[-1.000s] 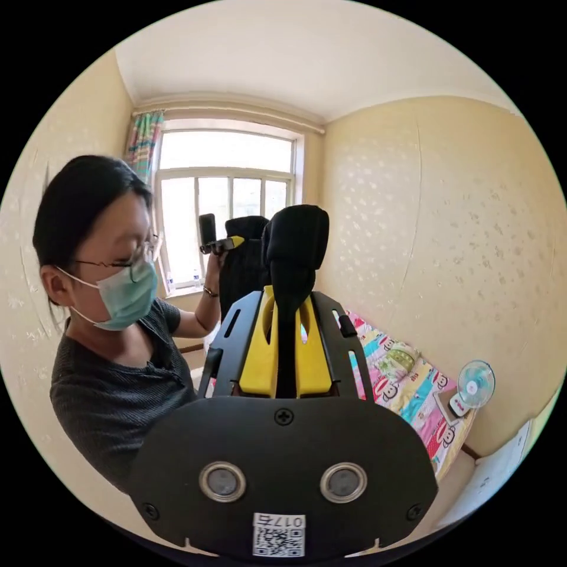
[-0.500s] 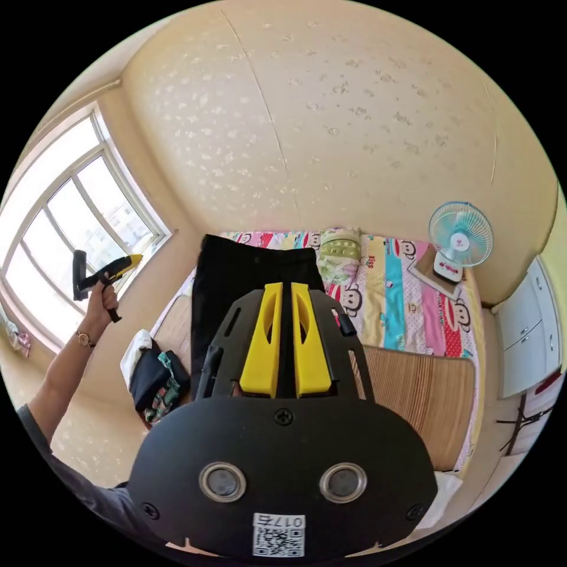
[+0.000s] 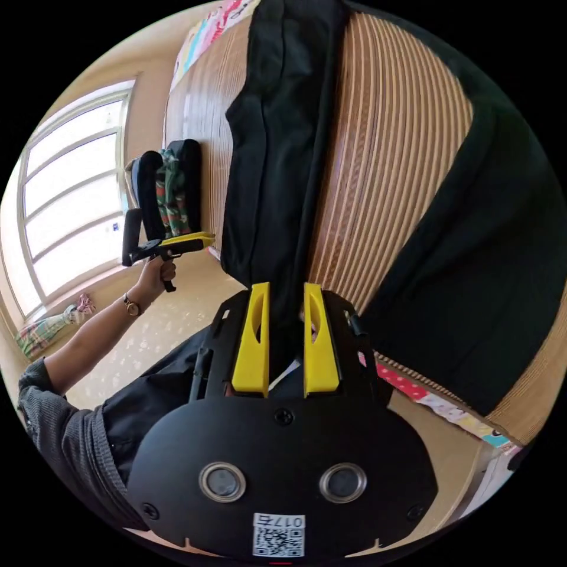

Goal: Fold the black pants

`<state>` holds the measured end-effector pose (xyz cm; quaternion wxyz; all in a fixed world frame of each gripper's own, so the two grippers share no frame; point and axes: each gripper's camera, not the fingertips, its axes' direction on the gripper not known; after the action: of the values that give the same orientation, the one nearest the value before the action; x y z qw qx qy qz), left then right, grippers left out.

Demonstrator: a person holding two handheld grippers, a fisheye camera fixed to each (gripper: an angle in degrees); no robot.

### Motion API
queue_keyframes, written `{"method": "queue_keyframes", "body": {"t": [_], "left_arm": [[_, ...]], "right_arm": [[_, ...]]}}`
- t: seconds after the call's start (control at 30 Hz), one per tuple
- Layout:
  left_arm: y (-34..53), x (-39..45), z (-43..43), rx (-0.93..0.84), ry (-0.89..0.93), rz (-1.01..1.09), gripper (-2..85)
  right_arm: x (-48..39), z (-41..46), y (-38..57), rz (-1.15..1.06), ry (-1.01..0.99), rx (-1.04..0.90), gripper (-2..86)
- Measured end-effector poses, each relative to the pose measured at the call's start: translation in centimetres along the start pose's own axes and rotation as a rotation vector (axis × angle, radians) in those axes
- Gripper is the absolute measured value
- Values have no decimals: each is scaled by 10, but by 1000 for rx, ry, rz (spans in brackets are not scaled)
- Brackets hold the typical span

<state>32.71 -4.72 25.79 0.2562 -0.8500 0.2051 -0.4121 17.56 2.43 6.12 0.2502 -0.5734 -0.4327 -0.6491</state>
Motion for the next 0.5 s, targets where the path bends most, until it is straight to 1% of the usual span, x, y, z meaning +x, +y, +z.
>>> {"method": "queue_keyframes", "body": {"t": [0.07, 0.13, 0.23, 0.3, 0.4, 0.47, 0.5], "left_arm": [[-5, -14, 7, -33, -69, -41, 82], [-13, -25, 4, -37, -27, -44, 77], [-30, -38, -4, -47, -29, -46, 53], [-38, -45, -12, -50, -14, -57, 37], [-41, -51, -15, -120, -24, -70, 22], [-33, -59, -22, -96, 6, -125, 29], [-30, -63, -28, -74, 26, -155, 32]], "right_arm": [[2, 15, -6, 32, 1, -60, 78], [-3, 26, -15, 49, 62, -150, 65], [-6, 9, -21, 83, 124, -175, 36], [-5, -5, -20, 52, 110, -217, 28], [8, -29, -13, 23, 31, -358, 21], [13, -65, -3, -7, 3, -332, 19], [16, -100, 8, -22, 7, -245, 19]]}}
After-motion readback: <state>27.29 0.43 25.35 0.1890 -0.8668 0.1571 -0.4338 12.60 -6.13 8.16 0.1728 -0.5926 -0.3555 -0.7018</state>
